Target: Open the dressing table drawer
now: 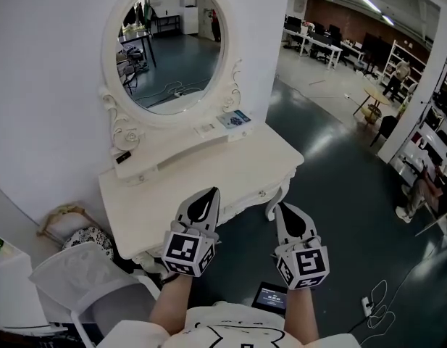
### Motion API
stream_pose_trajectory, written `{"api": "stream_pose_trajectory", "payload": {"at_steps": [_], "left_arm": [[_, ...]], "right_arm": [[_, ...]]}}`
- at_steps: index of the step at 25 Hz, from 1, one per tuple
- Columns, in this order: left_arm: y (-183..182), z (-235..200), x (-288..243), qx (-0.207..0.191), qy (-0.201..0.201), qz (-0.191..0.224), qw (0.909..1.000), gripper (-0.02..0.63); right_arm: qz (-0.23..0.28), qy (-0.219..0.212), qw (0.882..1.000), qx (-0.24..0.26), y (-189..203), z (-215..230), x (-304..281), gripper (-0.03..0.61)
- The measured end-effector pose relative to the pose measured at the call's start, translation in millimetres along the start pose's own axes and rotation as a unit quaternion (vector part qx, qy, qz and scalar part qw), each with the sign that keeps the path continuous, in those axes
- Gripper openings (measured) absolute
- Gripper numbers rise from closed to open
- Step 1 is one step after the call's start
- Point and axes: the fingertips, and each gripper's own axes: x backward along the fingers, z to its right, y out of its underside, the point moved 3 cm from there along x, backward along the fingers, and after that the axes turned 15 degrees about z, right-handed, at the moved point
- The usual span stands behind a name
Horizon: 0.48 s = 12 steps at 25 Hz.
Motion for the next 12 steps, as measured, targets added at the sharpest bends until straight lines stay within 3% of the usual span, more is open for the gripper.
{"api": "stream_pose_trajectory", "payload": {"at_steps": [12], "left_arm": [[23.6, -27.6, -41.9, 0.011, -0.011, -0.001, 0.9999, 0.008]], "right_arm": [[-0.011, 0.001, 1.000, 0.006, 24.8, 31.6, -42.9, 0.014]]}}
